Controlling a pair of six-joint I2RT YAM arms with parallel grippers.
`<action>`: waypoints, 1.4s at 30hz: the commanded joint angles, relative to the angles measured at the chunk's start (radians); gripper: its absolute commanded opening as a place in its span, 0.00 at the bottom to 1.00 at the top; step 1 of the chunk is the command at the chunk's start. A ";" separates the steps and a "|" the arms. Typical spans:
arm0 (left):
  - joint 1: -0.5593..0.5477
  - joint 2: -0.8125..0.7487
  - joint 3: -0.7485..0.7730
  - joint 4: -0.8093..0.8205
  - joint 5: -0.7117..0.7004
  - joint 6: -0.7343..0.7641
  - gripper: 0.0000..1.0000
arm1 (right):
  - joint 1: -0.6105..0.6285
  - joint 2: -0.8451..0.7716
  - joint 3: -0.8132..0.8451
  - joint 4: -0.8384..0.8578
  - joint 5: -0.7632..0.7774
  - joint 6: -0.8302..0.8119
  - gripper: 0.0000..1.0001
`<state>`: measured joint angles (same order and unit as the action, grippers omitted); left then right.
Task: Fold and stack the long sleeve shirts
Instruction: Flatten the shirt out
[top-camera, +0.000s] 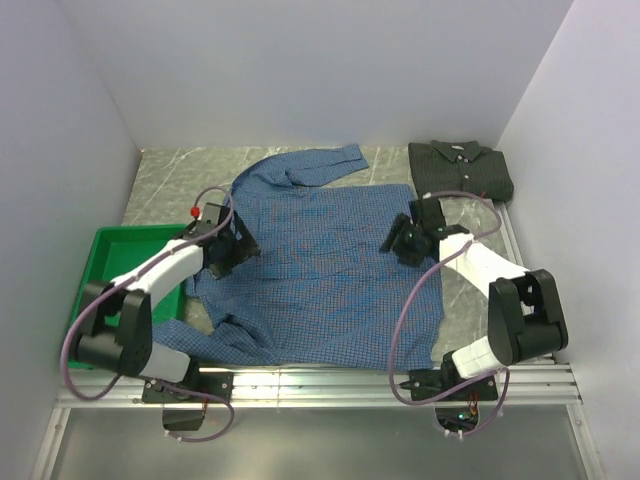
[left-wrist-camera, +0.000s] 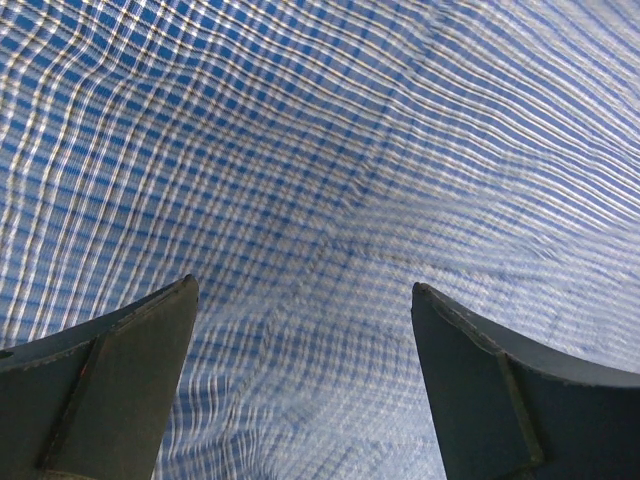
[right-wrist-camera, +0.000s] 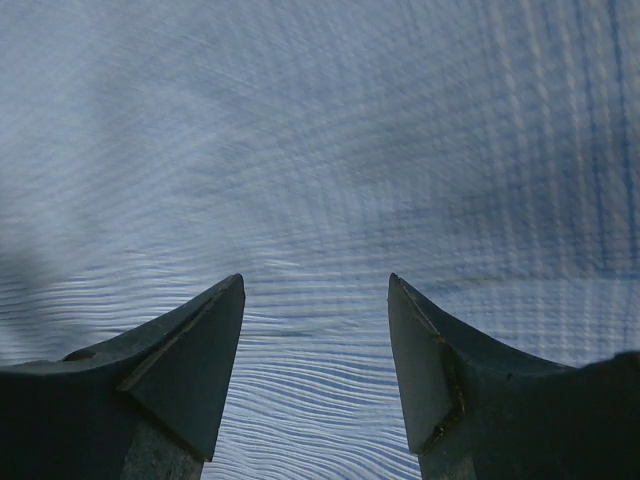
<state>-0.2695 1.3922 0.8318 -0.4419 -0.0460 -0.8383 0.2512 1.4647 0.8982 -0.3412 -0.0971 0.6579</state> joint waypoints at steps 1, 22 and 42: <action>0.003 0.065 0.036 0.077 -0.034 -0.038 0.93 | -0.035 -0.015 -0.065 0.034 -0.007 0.014 0.66; 0.107 0.476 0.298 0.132 -0.037 -0.055 0.92 | -0.155 0.450 0.335 0.048 -0.039 0.054 0.63; 0.108 -0.103 0.341 -0.110 -0.255 0.152 0.99 | 0.308 0.013 0.232 0.036 0.025 -0.384 0.64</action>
<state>-0.1623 1.3918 1.2381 -0.4561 -0.2073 -0.7456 0.4431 1.5269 1.1561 -0.3103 -0.0429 0.4126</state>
